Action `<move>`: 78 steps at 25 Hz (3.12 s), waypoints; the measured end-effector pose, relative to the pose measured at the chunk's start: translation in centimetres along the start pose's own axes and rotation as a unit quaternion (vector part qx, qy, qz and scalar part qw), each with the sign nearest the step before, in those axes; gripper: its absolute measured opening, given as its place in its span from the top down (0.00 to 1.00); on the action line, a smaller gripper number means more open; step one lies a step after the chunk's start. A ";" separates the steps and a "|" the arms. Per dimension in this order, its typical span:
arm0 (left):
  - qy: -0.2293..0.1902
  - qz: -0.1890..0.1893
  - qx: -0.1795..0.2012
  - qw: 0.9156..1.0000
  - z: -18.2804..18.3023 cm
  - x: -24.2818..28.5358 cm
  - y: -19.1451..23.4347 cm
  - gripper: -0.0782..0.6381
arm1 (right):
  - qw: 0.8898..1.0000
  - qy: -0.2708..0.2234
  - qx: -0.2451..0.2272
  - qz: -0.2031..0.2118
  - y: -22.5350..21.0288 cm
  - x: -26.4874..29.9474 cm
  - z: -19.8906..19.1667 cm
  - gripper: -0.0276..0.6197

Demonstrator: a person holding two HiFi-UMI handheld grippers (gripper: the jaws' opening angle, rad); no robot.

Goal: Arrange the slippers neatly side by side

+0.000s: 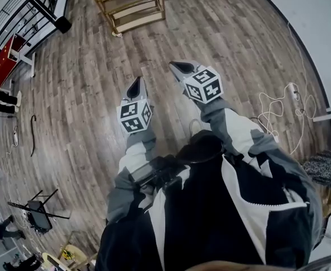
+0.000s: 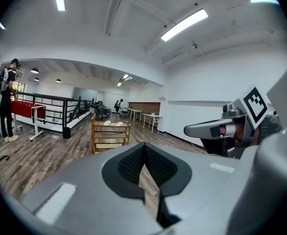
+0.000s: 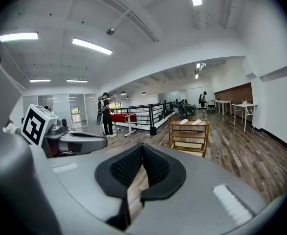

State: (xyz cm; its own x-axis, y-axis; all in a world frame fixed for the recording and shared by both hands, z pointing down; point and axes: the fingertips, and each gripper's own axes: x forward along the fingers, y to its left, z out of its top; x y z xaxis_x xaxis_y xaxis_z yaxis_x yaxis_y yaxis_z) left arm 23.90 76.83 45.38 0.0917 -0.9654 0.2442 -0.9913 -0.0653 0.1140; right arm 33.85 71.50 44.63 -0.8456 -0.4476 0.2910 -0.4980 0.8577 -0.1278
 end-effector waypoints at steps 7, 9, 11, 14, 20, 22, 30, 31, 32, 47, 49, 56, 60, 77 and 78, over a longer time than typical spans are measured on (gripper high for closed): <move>0.000 0.010 0.011 1.000 3.8 8.4 -1.2 0.88 | 1.000 -0.012 -0.007 0.023 -7.7 2.7 3.6 0.95; 0.002 0.013 0.016 1.000 4.4 10.6 -1.7 0.88 | 0.999 -0.016 -0.008 0.029 -9.6 3.1 4.0 0.95; 0.002 0.017 0.023 1.000 4.9 12.4 -2.2 0.88 | 0.999 -0.018 -0.006 0.035 -11.3 3.4 4.2 0.95; -0.001 0.025 0.033 0.999 5.9 14.4 -2.5 0.88 | 0.999 -0.017 -0.003 0.042 -13.7 4.1 4.6 0.95; -0.004 0.033 0.031 0.999 7.9 17.7 -0.8 0.88 | 0.998 -0.020 -0.004 0.052 -16.6 6.6 6.8 0.95; -0.004 0.036 0.030 0.999 8.4 18.5 -0.2 0.88 | 0.998 -0.018 -0.003 0.061 -16.8 7.4 7.0 0.95; 0.003 0.001 0.035 0.999 8.4 24.4 1.9 0.88 | 0.997 -0.006 -0.010 0.070 -18.5 11.4 7.2 0.95; 0.003 -0.008 0.035 0.999 8.6 25.6 2.3 0.88 | 0.998 -0.006 -0.013 0.063 -19.3 12.0 7.5 0.95; 0.001 -0.018 0.035 0.999 8.9 26.9 2.7 0.88 | 0.998 -0.007 -0.014 0.055 -20.1 12.6 7.9 0.95; -0.001 -0.099 0.082 0.992 13.0 38.7 12.6 0.88 | 1.000 -0.006 -0.010 -0.002 -24.4 26.8 13.2 0.95; 0.003 -0.095 0.071 0.993 12.8 39.5 14.3 0.88 | 1.000 -0.001 -0.011 -0.002 -24.6 28.4 13.4 0.95; 0.011 -0.063 0.043 0.997 13.7 43.6 19.0 0.88 | 1.000 0.002 -0.004 -0.001 -27.8 32.7 14.5 0.95; 0.012 -0.051 0.036 0.998 14.4 47.5 20.0 0.88 | 1.000 -0.010 -0.002 0.009 -31.4 35.3 15.8 0.95; -0.012 0.042 0.030 0.999 21.8 64.9 22.7 0.88 | 0.997 -0.012 -0.028 0.076 -48.5 45.8 22.7 0.95; -0.013 0.046 0.029 0.998 21.9 65.3 22.8 0.88 | 0.996 -0.011 -0.029 0.081 -49.0 46.1 22.8 0.95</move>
State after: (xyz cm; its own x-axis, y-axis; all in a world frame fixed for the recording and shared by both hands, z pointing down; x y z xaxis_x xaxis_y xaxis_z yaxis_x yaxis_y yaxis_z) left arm 5.27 6.75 42.88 -0.0008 -0.9742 0.2257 -0.9993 0.0094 0.0371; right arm 14.93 3.08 42.72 -0.9180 -0.3077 0.2503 -0.3440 0.9317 -0.1164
